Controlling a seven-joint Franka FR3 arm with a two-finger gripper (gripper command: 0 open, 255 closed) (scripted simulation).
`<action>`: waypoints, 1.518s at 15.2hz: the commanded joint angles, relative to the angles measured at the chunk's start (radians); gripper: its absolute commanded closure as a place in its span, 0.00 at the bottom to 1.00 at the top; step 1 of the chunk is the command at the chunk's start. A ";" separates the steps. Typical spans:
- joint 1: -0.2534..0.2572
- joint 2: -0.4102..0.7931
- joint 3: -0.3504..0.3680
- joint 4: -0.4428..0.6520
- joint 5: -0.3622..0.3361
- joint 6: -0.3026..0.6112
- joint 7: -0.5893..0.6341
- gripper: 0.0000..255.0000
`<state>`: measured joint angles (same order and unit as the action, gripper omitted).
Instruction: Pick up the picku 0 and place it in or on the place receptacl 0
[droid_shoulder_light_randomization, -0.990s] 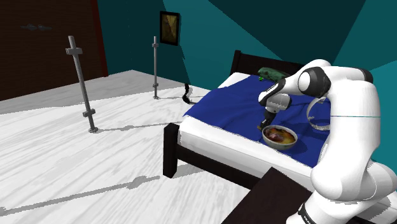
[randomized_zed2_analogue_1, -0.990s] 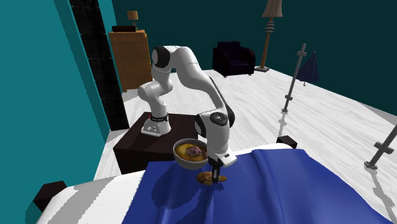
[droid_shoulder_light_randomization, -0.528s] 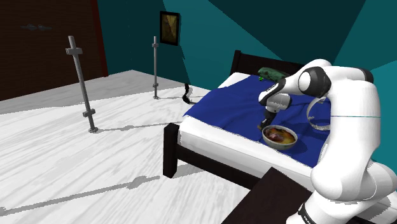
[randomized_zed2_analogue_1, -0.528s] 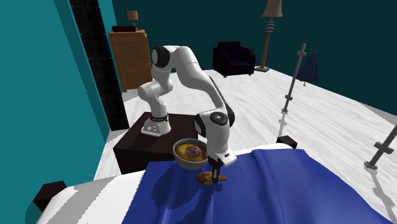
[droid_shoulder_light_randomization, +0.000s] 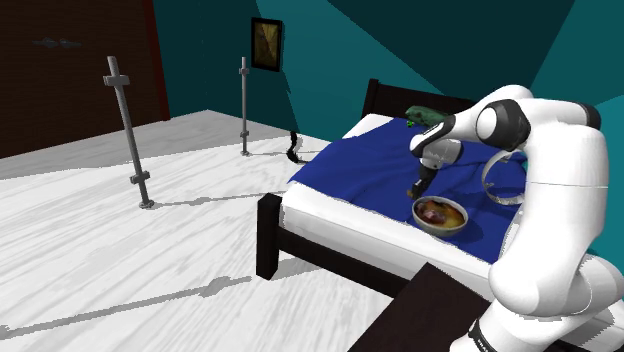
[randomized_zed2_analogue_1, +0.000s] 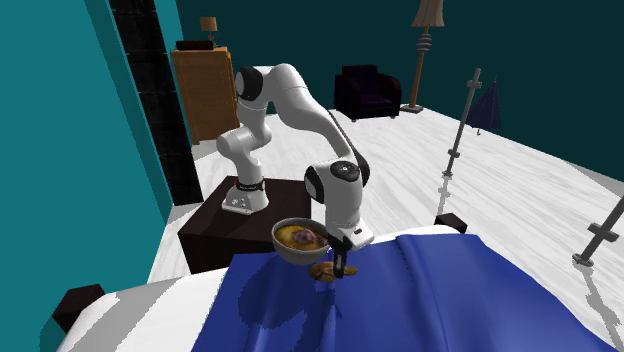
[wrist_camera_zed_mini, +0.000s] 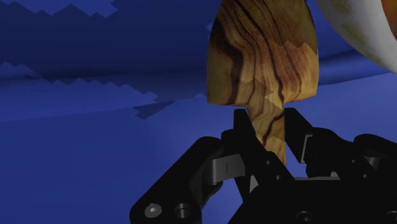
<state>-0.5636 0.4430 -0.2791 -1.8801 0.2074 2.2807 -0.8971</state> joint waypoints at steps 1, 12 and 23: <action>0.002 -0.016 -0.004 0.007 -0.007 -0.022 0.005 1.00; 0.013 -0.095 -0.020 0.049 -0.042 -0.140 0.031 1.00; 0.018 -0.155 -0.030 0.120 -0.069 -0.267 0.052 1.00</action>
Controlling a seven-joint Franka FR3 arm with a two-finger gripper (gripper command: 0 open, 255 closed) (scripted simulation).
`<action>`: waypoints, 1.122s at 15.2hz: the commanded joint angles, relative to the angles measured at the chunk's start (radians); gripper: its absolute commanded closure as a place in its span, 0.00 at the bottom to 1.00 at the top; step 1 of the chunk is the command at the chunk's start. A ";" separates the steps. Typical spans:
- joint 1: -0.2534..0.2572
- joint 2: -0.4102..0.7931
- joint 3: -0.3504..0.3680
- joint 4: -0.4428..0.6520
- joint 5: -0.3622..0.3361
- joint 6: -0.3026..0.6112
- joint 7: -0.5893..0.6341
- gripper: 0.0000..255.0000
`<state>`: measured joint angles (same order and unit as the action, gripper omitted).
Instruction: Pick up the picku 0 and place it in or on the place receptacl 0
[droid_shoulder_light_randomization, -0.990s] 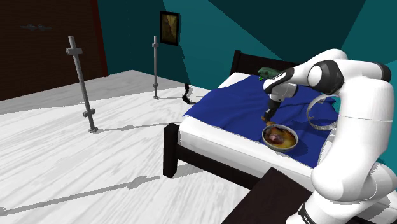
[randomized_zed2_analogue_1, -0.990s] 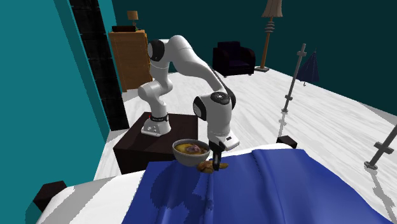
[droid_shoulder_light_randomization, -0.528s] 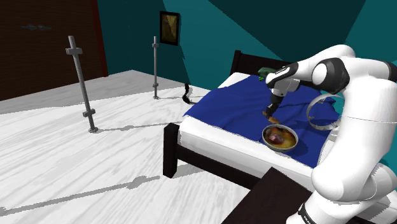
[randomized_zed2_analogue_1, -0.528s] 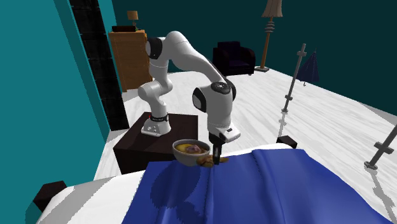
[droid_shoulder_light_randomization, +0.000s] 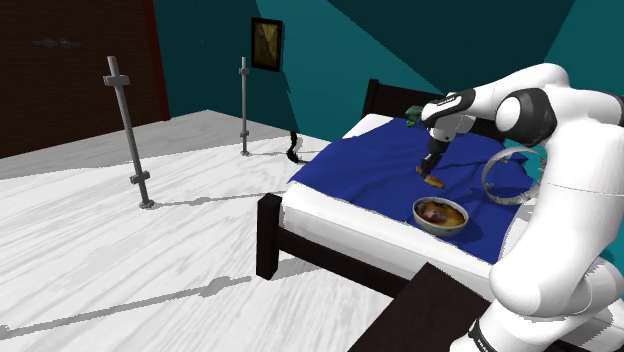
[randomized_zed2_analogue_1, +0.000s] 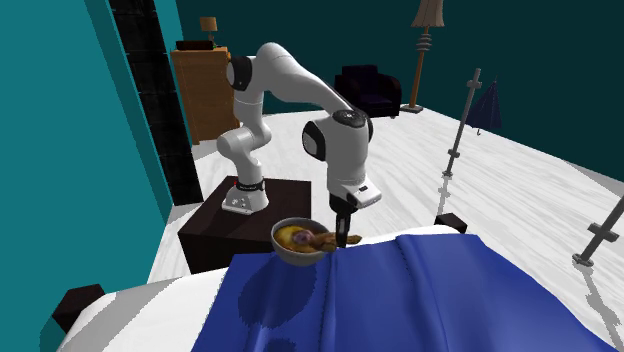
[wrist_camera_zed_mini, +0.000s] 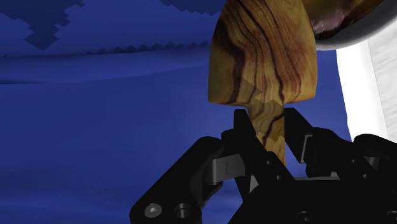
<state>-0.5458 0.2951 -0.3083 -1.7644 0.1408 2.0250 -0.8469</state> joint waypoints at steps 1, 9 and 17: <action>0.001 -0.011 -0.002 0.012 -0.005 -0.023 0.003 1.00; 0.022 -0.227 -0.017 -0.228 -0.074 0.014 0.026 1.00; 0.013 -0.443 -0.019 -0.500 -0.152 0.081 0.055 1.00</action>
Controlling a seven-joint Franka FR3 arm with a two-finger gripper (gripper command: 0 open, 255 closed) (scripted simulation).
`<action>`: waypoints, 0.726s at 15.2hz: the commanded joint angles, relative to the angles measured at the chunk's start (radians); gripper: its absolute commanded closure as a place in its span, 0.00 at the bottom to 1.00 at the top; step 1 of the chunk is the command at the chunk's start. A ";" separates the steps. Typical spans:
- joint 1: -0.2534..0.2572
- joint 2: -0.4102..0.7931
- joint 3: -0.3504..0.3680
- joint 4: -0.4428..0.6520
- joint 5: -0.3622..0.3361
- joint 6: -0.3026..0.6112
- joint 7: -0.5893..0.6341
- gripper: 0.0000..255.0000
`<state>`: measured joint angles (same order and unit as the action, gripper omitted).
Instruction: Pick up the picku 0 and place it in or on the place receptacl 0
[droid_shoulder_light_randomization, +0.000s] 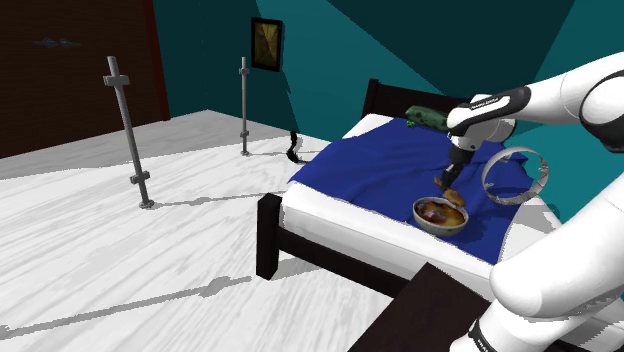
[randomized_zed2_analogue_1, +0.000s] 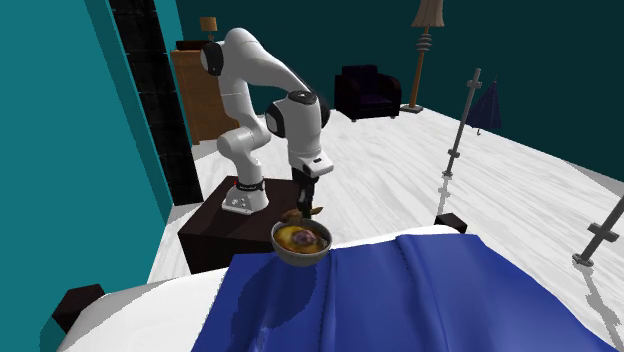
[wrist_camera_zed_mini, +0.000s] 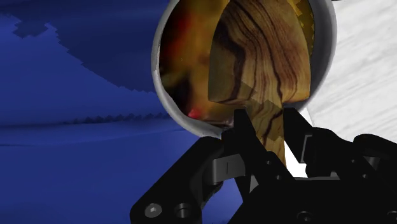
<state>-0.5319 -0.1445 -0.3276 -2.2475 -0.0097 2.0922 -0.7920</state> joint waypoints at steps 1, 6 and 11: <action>0.000 0.003 -0.001 -0.025 0.000 0.027 -0.002 1.00; 0.000 0.036 -0.005 -0.062 0.013 0.096 -0.013 1.00; 0.002 0.076 -0.008 -0.094 0.029 0.165 -0.027 1.00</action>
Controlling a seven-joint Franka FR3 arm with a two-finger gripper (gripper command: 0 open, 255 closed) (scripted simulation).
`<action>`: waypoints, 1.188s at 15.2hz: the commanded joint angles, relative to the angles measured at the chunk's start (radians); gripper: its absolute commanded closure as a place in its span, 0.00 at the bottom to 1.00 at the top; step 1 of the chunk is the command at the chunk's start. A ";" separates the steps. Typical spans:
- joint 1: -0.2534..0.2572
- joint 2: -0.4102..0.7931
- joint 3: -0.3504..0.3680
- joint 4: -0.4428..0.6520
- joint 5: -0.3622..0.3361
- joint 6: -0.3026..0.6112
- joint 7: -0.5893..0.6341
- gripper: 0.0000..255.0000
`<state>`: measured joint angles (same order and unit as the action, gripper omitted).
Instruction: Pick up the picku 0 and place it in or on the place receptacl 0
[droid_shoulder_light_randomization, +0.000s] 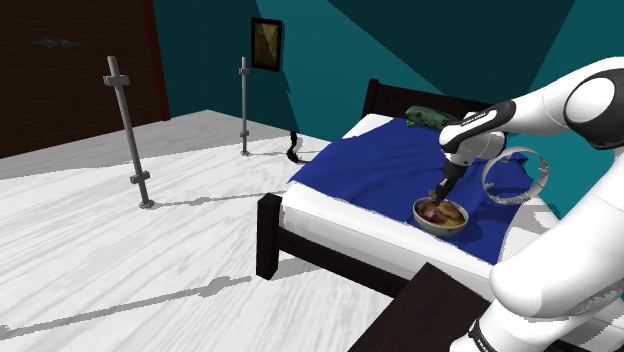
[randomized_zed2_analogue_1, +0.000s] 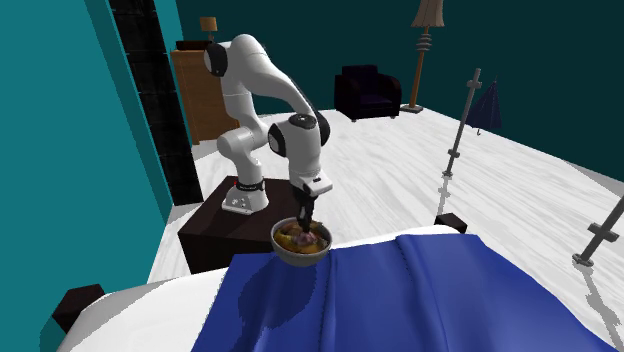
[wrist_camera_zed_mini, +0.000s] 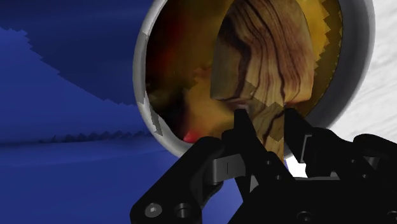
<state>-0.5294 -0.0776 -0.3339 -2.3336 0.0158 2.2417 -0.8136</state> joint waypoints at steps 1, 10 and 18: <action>-0.001 0.018 -0.003 -0.014 0.008 0.031 -0.009 1.00; -0.001 0.018 -0.003 -0.014 0.008 0.031 -0.009 0.00; -0.003 -0.038 0.000 0.036 -0.016 -0.073 0.008 0.00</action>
<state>-0.5310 -0.0956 -0.3343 -2.3081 0.0085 2.2008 -0.8105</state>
